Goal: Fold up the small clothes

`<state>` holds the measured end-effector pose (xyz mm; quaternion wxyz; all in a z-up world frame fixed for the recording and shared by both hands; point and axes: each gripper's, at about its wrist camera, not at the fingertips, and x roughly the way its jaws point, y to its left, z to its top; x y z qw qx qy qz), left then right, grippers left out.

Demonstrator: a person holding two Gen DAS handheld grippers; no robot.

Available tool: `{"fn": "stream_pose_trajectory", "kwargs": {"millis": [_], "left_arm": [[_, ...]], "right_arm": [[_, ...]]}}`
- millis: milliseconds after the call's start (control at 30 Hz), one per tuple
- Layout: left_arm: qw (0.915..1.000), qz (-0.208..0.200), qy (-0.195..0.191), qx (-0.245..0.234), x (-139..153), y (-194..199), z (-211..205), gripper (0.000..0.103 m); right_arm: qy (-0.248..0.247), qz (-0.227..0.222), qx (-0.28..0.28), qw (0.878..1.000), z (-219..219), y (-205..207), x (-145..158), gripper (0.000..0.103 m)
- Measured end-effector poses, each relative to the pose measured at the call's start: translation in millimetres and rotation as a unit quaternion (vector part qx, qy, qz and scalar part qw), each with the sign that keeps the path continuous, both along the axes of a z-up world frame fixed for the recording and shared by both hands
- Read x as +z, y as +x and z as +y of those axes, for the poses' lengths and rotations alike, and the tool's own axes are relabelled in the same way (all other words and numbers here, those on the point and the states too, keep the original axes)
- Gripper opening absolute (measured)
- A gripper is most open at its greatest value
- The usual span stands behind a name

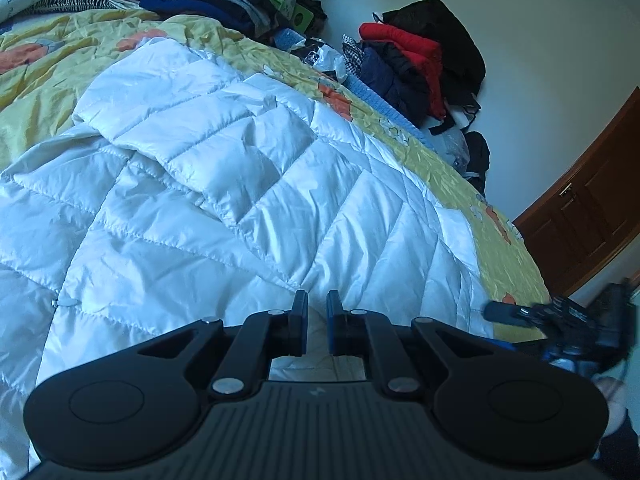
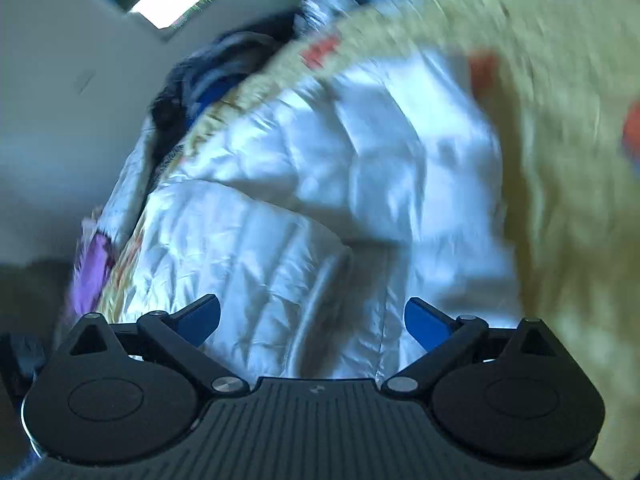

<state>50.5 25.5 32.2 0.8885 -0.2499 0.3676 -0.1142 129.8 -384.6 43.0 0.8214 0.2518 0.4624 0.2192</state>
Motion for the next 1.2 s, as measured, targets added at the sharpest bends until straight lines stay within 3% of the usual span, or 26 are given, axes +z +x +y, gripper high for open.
{"fn": "stream_pose_trajectory", "kwargs": {"millis": [67,167,333,367,400,433,667,733,767,800,833,1000,1200], "left_arm": [[1.0000,0.002,0.001,0.000,-0.7,-0.5,-0.2,0.009],[1.0000,0.006,-0.001,0.003,-2.2,1.0,1.0,0.009],[1.0000,0.004,-0.001,-0.001,-0.8,2.1,-1.6,0.009],[1.0000,0.004,0.000,-0.001,-0.7,2.2,-2.1,0.009],[1.0000,0.005,0.000,-0.001,-0.8,2.5,-2.2,0.009],[1.0000,0.006,-0.001,0.001,-1.2,2.7,-1.7,0.009],[1.0000,0.009,-0.003,0.001,-2.0,2.9,-0.8,0.009],[1.0000,0.007,-0.004,0.001,-0.9,2.2,-0.6,0.009],[1.0000,0.007,-0.004,0.002,-0.8,2.1,-1.1,0.009],[1.0000,0.007,-0.003,0.002,-1.0,2.3,-0.8,0.010],[1.0000,0.008,-0.004,0.003,-1.4,2.3,-0.5,0.010],[1.0000,0.002,0.001,-0.005,2.5,3.8,-3.2,0.010],[0.9979,-0.062,0.018,-0.007,34.9,21.8,-4.4,0.010]], "right_arm": [[0.018,0.025,-0.023,0.999,-2.6,7.3,-12.6,0.100],[0.088,0.037,-0.027,0.995,-6.9,-2.4,-23.4,0.099],[0.083,0.028,-0.021,0.996,4.2,11.5,-25.6,0.096],[0.082,0.022,-0.017,0.996,9.5,13.1,-24.7,0.087],[0.082,0.019,-0.007,0.996,12.8,12.1,-23.8,0.069],[0.086,0.021,0.002,0.996,12.5,16.0,-21.1,0.062],[0.101,0.047,0.026,0.993,27.6,17.6,-28.8,0.059],[0.105,0.044,0.024,0.993,29.2,18.0,-28.8,0.047],[0.112,0.044,0.026,0.992,28.6,17.9,-28.5,0.031],[0.120,0.043,0.028,0.991,27.5,17.7,-29.2,0.022],[0.127,0.039,0.028,0.991,26.6,17.0,-27.5,0.021],[0.103,-0.027,0.037,0.994,25.5,25.7,9.2,0.017],[0.042,-0.105,0.036,0.993,4.3,66.6,72.4,0.016]]}}
